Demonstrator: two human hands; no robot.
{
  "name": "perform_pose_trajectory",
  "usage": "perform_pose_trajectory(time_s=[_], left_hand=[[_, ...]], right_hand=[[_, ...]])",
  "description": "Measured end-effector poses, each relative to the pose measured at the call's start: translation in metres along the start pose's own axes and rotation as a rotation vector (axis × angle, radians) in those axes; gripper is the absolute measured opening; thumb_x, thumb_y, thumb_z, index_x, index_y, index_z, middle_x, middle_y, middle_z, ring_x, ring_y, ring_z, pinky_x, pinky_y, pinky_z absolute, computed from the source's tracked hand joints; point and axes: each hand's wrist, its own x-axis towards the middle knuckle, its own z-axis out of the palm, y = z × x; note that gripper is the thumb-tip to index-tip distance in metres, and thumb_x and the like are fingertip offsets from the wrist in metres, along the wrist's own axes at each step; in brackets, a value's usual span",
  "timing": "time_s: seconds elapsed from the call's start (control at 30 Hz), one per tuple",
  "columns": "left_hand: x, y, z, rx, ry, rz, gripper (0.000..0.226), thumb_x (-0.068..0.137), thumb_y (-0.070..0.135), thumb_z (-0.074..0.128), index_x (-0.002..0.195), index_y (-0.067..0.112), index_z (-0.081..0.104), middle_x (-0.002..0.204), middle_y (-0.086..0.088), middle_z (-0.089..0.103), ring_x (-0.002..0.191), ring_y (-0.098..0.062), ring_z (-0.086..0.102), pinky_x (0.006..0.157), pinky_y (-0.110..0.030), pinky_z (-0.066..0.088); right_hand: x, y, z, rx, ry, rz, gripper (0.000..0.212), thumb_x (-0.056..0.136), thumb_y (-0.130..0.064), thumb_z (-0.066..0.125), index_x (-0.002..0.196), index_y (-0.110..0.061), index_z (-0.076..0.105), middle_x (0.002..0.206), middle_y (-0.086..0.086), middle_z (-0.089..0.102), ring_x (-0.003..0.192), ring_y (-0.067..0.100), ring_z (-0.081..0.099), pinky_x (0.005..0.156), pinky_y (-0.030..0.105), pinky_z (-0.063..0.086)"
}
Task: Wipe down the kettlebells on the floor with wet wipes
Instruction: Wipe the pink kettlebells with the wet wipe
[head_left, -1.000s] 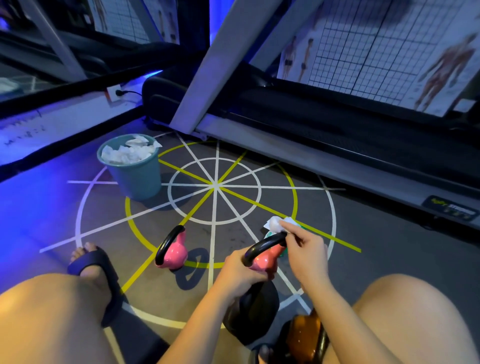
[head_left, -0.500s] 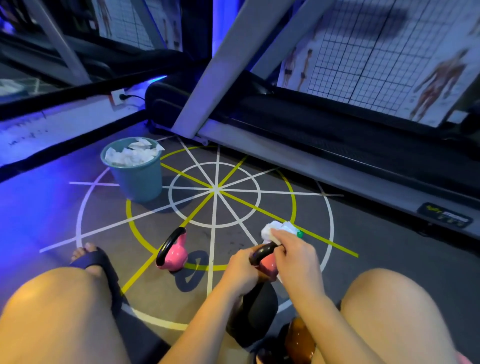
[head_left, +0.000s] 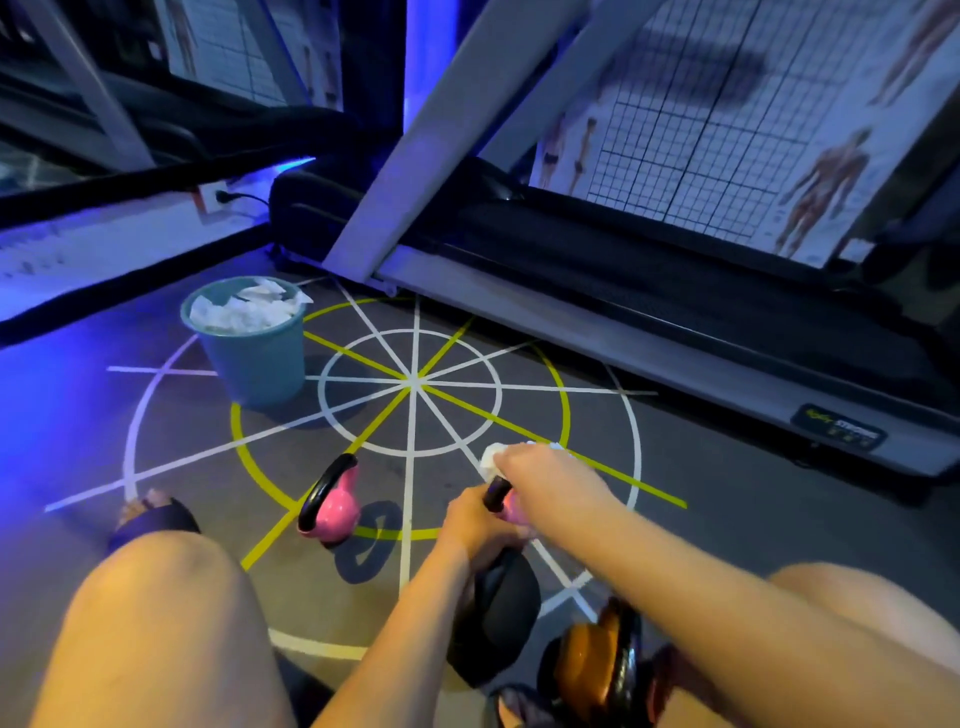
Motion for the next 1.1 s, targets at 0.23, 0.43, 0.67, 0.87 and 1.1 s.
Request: perform_pose_trajectory(time_s=[0.23, 0.43, 0.67, 0.87, 1.1], left_hand=[[-0.005, 0.007, 0.014, -0.032, 0.146, 0.05, 0.016, 0.074, 0.031, 0.077, 0.085, 0.021, 0.072, 0.08, 0.003, 0.075, 0.085, -0.012, 0.07, 0.075, -0.025, 0.054], [-0.004, -0.025, 0.025, -0.296, 0.154, 0.065, 0.056, 0.067, 0.018, 0.095, 0.106, 0.036, 0.061, 0.094, 0.021, 0.07, 0.085, 0.022, 0.06, 0.07, -0.001, 0.043], [0.006, -0.023, 0.032, -0.165, 0.254, 0.095, 0.062, 0.059, 0.029, 0.094, 0.113, 0.032, 0.064, 0.096, 0.013, 0.075, 0.09, 0.006, 0.068, 0.083, -0.021, 0.055], [-0.009, -0.025, 0.016, 0.13, 0.228, 0.121, 0.044, 0.058, 0.038, 0.082, 0.093, 0.031, 0.055, 0.085, 0.012, 0.07, 0.08, -0.003, 0.066, 0.071, -0.025, 0.054], [-0.009, -0.019, 0.005, 0.201, 0.215, 0.102, 0.026, 0.068, 0.033, 0.083, 0.083, 0.027, 0.063, 0.082, 0.006, 0.073, 0.082, -0.007, 0.067, 0.072, -0.028, 0.051]], right_hand=[[0.022, 0.035, 0.005, -0.025, 0.049, 0.004, 0.017, 0.076, -0.014, 0.066, 0.089, -0.024, 0.066, 0.092, 0.001, 0.067, 0.093, 0.028, 0.067, 0.077, 0.038, 0.057], [0.046, 0.025, 0.006, -0.031, 0.055, -0.1, 0.023, 0.086, -0.015, 0.068, 0.109, -0.021, 0.066, 0.106, 0.006, 0.066, 0.098, 0.029, 0.065, 0.071, 0.031, 0.046], [0.054, 0.052, 0.005, 0.106, 0.106, -0.108, 0.025, 0.083, -0.015, 0.065, 0.103, -0.029, 0.071, 0.097, 0.003, 0.07, 0.097, 0.028, 0.066, 0.079, 0.036, 0.056], [0.042, 0.076, 0.027, 0.316, 0.219, -0.049, 0.034, 0.084, -0.006, 0.059, 0.107, -0.024, 0.075, 0.103, 0.002, 0.074, 0.104, 0.023, 0.065, 0.089, 0.037, 0.052], [0.044, 0.059, 0.047, 0.253, 0.267, -0.311, 0.041, 0.084, -0.004, 0.054, 0.114, -0.027, 0.07, 0.114, -0.002, 0.067, 0.107, 0.023, 0.062, 0.08, 0.02, 0.047]])
